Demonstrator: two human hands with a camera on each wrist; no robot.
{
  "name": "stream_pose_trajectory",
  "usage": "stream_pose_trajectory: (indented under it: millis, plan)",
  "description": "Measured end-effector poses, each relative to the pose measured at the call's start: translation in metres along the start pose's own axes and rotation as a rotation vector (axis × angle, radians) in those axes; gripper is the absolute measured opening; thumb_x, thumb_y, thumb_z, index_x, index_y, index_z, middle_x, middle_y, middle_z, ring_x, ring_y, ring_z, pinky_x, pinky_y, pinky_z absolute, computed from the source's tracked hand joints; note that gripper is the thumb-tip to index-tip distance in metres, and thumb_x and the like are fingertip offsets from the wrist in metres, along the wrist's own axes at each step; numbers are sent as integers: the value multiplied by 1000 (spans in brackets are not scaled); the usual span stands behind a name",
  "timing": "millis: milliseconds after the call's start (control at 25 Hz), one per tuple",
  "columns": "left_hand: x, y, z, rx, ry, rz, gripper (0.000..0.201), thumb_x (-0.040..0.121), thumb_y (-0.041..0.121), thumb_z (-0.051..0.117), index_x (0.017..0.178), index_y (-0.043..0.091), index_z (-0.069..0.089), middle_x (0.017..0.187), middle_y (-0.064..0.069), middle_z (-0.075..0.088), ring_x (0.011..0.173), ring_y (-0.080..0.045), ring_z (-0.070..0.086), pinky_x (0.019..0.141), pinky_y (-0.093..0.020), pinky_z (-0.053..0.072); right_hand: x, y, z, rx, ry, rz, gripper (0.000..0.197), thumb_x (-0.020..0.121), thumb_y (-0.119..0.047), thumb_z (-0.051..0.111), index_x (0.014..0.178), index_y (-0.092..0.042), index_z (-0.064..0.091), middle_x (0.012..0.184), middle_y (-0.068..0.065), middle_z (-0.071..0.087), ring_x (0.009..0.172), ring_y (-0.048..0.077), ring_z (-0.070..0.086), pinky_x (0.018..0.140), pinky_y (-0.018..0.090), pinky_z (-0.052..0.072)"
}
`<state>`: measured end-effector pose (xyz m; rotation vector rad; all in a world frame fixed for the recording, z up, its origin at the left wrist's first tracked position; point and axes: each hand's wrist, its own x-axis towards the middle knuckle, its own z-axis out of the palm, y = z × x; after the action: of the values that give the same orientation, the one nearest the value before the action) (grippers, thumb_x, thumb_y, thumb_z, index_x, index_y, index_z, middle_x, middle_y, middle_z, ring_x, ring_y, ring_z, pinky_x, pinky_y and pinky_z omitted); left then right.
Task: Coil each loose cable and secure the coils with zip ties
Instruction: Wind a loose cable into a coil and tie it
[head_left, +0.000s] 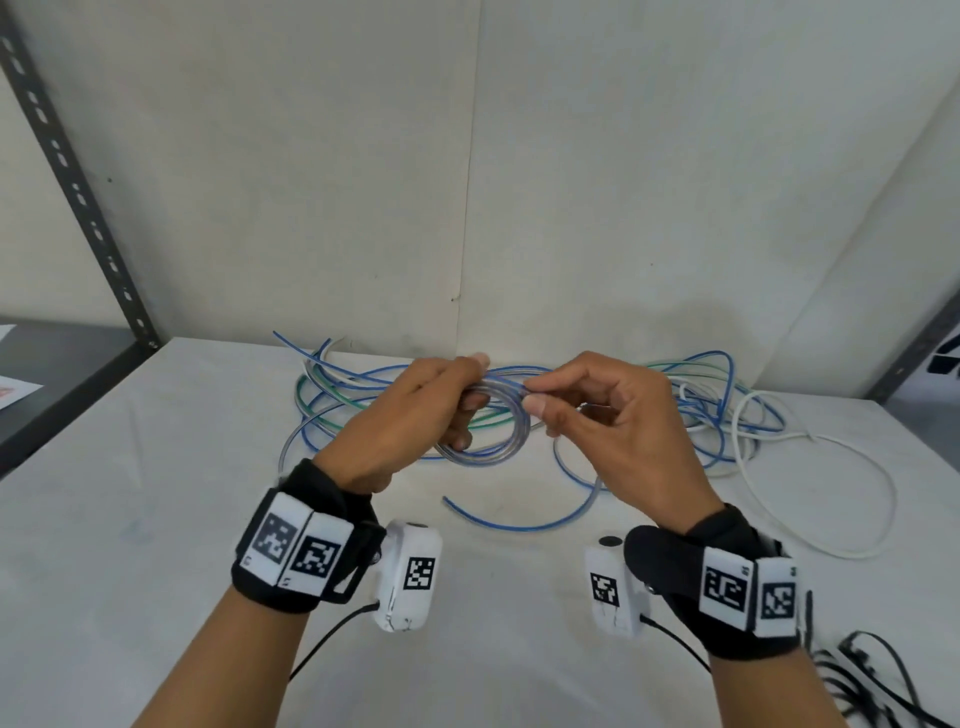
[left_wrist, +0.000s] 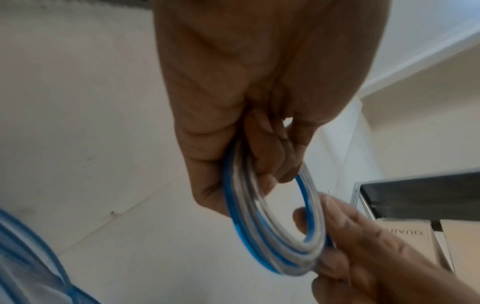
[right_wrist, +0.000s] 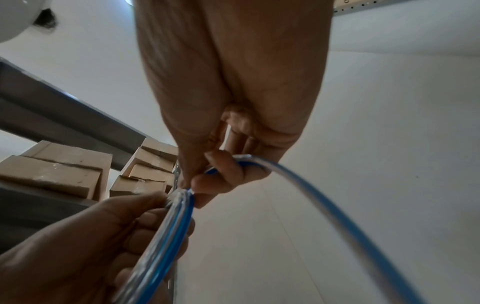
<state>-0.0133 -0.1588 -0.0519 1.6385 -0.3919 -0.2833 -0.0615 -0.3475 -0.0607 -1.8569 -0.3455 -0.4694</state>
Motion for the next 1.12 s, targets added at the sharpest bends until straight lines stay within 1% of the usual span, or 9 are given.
stream_pose_trajectory:
  millis: [160, 360, 520, 600, 680, 880, 1000, 1080, 1120]
  plan:
    - [1, 8, -13, -268, 48, 9, 45, 108, 26, 35, 64, 17, 32, 54, 7, 19, 44, -11, 18, 53, -28, 33, 5, 2, -9, 85, 159, 1, 7, 85, -7, 77, 84, -14, 73, 73, 6, 74, 54, 13, 60, 53, 17, 44]
    - [3, 9, -14, -594, 59, 54, 47, 107, 30, 33, 62, 18, 32, 52, 8, 18, 46, -11, 10, 50, -25, 35, 1, 3, 14, 180, 89, 21, 12, 86, -2, 74, 82, -9, 67, 72, 21, 65, 56, 18, 58, 43, 29, 44]
    - [5, 8, -2, -717, 93, 72, 46, 106, 30, 33, 62, 18, 33, 50, 8, 18, 48, -13, 6, 49, -24, 35, -1, 4, 32, 289, 161, 13, 16, 85, -5, 75, 82, -9, 61, 87, 15, 68, 62, 24, 64, 43, 28, 46]
    - [5, 8, 4, -746, 108, 86, 46, 107, 30, 32, 63, 18, 32, 49, 9, 19, 47, -13, 6, 49, -24, 35, -2, 2, 37, 338, 220, 19, 18, 82, -8, 77, 82, -9, 59, 92, 16, 70, 61, 23, 64, 41, 27, 44]
    - [5, 8, 10, -776, 120, 103, 44, 107, 30, 31, 64, 19, 31, 48, 9, 20, 47, -13, 7, 49, -24, 35, -4, -2, 40, 384, 248, 13, 22, 80, -11, 77, 83, -5, 56, 84, 21, 71, 59, 22, 62, 40, 26, 43]
    - [4, 4, 18, -814, 125, 134, 43, 108, 31, 28, 66, 18, 31, 48, 8, 20, 41, -9, 13, 50, -23, 35, -5, -4, 42, 399, 265, -3, 26, 78, -3, 79, 81, -7, 54, 74, 11, 75, 54, 22, 60, 42, 26, 43]
    - [5, 4, 9, -723, 5, 69, 49, 105, 28, 28, 58, 17, 40, 48, 5, 22, 40, -12, 19, 61, -28, 45, -1, -4, 29, 367, 266, -16, 25, 78, 4, 79, 78, -10, 58, 67, 9, 69, 51, 19, 58, 40, 26, 41]
    - [4, 6, 0, -553, -102, -12, 57, 104, 31, 27, 54, 14, 49, 45, 1, 28, 39, -17, 28, 69, -32, 49, 0, -5, 13, 328, 175, -16, 20, 75, -1, 80, 76, -12, 63, 67, 13, 69, 50, 17, 56, 41, 26, 42]
    - [3, 7, -2, -462, -160, -50, 61, 104, 36, 27, 54, 12, 52, 44, -2, 30, 38, -19, 32, 69, -33, 50, 0, -6, 6, 288, 97, -4, 18, 74, -6, 81, 76, -15, 66, 69, 15, 70, 50, 17, 56, 42, 25, 43]
